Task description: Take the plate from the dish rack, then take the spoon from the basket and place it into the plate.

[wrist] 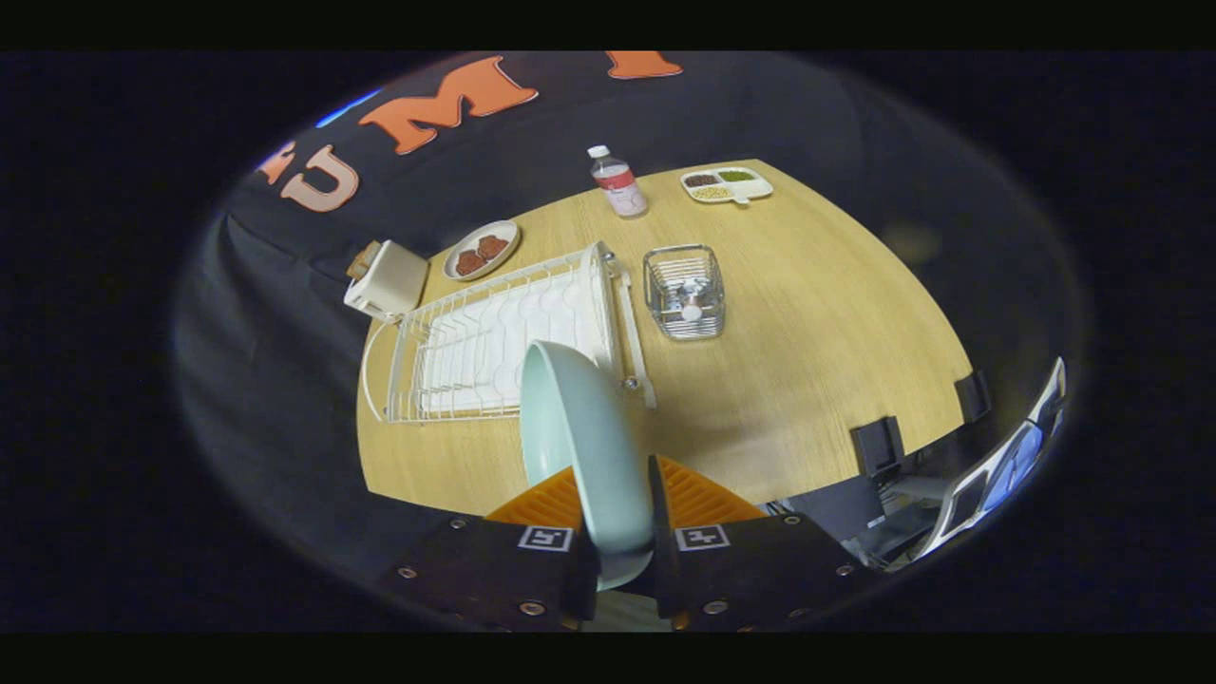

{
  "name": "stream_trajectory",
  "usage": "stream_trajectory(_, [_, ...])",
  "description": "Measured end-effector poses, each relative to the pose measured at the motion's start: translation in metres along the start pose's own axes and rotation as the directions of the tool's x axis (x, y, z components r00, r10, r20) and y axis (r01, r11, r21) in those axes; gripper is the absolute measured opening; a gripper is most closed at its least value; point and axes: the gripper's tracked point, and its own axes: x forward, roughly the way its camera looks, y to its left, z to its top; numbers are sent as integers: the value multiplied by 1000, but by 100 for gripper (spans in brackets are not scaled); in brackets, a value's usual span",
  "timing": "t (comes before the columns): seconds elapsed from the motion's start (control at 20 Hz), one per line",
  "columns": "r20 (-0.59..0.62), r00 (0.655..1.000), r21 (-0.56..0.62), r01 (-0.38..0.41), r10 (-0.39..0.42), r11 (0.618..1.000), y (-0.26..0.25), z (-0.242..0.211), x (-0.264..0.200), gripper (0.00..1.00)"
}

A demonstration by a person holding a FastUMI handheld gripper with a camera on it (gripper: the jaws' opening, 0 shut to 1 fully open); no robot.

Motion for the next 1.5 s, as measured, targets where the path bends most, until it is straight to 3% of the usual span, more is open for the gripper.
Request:
stream_trajectory(0.65, [-69, 988, 78, -136, 141, 988, -14, -67, 89, 25])
stream_trajectory(0.9, [-56, 972, 176, -214, 227, 961, -6, -76, 108, 25])
stream_trajectory(1.05, [-34, 971, 258, -220, 237, 941, -8, -74, 123, 27])
stream_trajectory(1.1, [-32, 971, 277, -218, 236, 936, -8, -74, 124, 28])
stream_trajectory(1.2, [-29, 983, 220, -172, 183, 960, -15, -76, 131, 32])
stream_trajectory(1.3, [-23, 992, 146, -122, 127, 982, -20, -73, 133, 43])
stream_trajectory(1.5, [-37, 998, 58, -43, 45, 997, -32, -72, 142, 56])
